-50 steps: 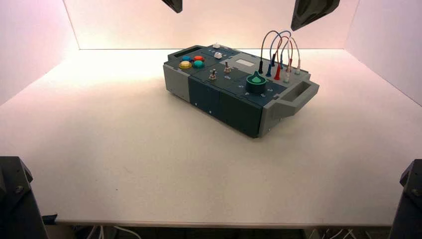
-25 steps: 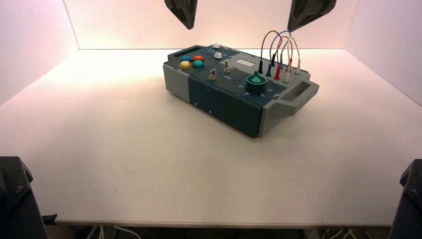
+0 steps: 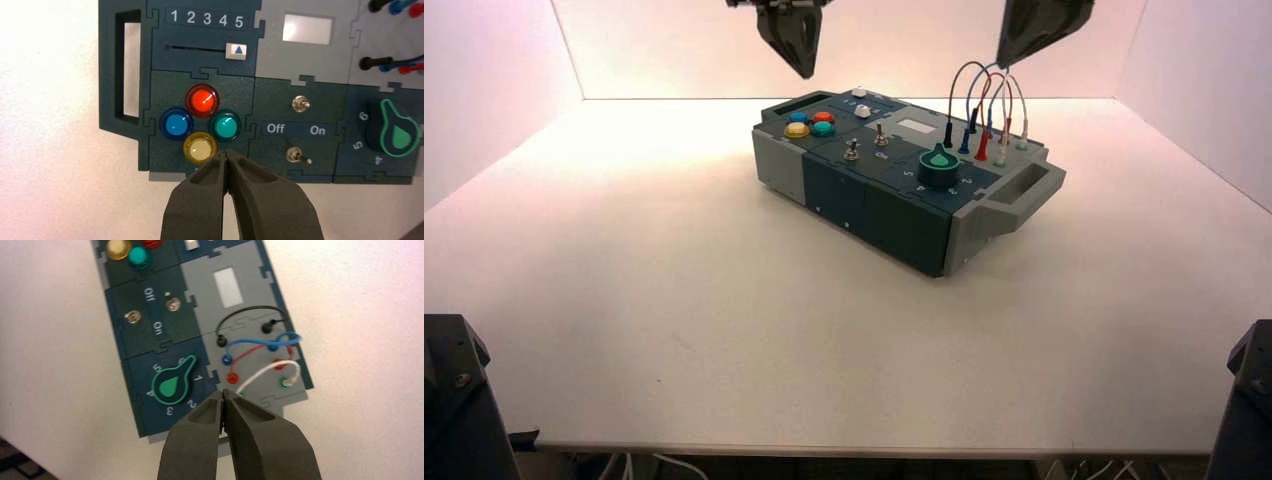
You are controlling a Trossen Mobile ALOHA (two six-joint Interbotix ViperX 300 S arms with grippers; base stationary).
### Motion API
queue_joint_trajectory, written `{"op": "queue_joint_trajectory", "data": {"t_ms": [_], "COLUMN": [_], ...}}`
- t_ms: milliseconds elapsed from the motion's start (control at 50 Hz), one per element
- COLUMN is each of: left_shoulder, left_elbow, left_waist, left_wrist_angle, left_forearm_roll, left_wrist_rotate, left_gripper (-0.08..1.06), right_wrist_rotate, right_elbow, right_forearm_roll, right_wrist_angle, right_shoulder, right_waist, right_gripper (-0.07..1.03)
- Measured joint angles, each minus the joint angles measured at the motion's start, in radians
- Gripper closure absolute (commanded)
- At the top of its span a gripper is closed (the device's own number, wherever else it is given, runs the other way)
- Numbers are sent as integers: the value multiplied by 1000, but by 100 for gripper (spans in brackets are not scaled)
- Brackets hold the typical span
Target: Push the green button with the left gripper.
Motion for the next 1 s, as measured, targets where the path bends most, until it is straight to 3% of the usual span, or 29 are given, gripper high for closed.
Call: {"op": "queue_joint_trajectory", "data": {"t_ms": [340,1000], "left_shoulder": [31,60], "left_elbow": [5,9], "left_waist": [-21,-38], "left_wrist_angle": [-11,-40], "left_forearm_roll": [-2,-3], "left_wrist_rotate": [0,0], "left_gripper": [100,100], "right_wrist_rotate": [-5,-5], "right_elbow": [0,0], "right_forearm_roll": [2,2], "right_wrist_angle": [-5,-5], "right_shoulder": [0,0], "right_waist": [38,38], "right_gripper": [98,98]}}
